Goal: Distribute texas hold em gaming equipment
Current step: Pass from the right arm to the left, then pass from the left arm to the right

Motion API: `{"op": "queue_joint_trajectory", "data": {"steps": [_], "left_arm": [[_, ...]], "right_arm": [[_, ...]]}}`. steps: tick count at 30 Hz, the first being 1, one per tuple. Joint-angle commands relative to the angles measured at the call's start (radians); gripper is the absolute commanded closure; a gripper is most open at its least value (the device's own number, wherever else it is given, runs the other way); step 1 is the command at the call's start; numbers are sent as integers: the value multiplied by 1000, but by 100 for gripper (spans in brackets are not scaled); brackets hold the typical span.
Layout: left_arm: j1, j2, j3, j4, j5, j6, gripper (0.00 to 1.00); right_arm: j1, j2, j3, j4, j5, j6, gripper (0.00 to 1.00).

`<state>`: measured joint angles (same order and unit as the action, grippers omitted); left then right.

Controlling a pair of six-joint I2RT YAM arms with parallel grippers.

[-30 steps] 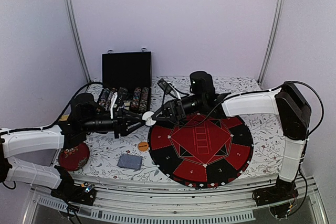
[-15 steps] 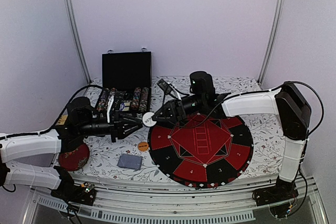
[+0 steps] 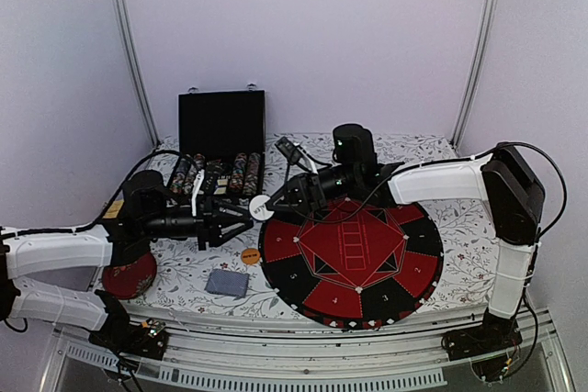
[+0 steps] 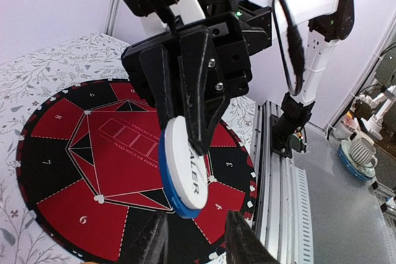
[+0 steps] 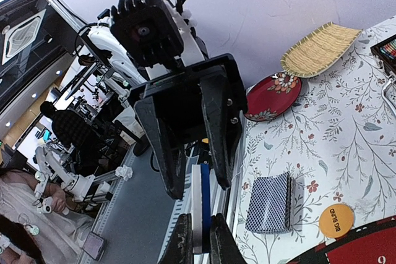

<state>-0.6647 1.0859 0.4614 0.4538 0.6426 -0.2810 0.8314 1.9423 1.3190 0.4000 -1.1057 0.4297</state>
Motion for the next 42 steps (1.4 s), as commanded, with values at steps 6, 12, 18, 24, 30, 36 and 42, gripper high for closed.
{"op": "queue_joint_trajectory", "data": {"steps": [6,12,18,24,30,36,42], "left_arm": [[0,54,26,84,29,-14,68],[-2,56,16,121,40,-17,90],[-4,57,12,126,45,-22,100],[-5,49,-1,117,22,-29,100],[-5,53,3,114,24,-30,100],[-6,58,2,109,41,-29,100],[-5,47,-5,98,63,-21,100]], "right_arm": [[26,-19,11,41,-11,4,98],[26,-11,9,41,-8,3,98],[28,-4,11,39,6,-1,92],[28,-20,5,23,68,-24,82],[30,-7,14,20,76,-39,70],[30,-21,6,18,73,-49,85],[19,-36,-14,17,68,-59,89]]}}
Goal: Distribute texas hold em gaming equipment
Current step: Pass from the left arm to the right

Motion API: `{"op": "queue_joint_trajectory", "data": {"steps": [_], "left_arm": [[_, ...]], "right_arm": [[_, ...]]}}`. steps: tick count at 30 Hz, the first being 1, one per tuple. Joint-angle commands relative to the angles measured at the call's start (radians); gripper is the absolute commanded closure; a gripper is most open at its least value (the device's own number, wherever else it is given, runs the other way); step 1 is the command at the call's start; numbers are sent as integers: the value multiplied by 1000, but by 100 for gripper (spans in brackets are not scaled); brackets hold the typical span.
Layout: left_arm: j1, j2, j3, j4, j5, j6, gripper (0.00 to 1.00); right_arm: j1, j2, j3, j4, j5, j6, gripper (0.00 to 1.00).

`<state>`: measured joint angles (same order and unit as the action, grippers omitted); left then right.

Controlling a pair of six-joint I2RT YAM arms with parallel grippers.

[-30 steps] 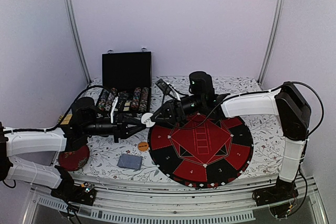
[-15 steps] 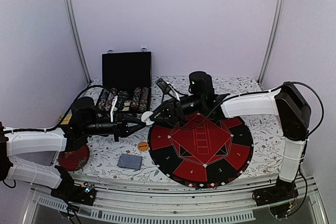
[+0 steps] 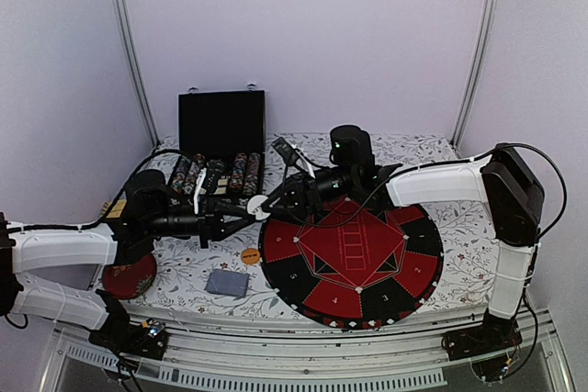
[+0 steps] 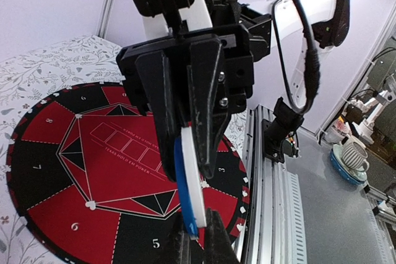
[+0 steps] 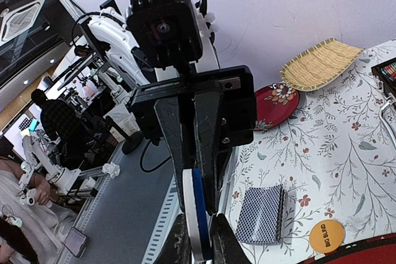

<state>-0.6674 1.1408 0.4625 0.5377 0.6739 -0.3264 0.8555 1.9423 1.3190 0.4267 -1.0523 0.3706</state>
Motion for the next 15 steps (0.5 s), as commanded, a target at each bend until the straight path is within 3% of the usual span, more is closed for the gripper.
{"op": "queue_joint_trajectory", "data": {"steps": [1,4,9,15], "left_arm": [[-3,-9,-8,15,32,23,98],[-2,-14,-11,12,21,25,92],[2,-59,-34,-2,-70,48,93],[2,-78,-44,-11,-71,56,90]], "right_arm": [[-5,-37,-16,-9,10,1,90],[-5,-33,-11,-7,-15,5,92],[-6,-42,-10,-7,-31,0,92],[-5,-40,-9,-4,-40,1,92]]}}
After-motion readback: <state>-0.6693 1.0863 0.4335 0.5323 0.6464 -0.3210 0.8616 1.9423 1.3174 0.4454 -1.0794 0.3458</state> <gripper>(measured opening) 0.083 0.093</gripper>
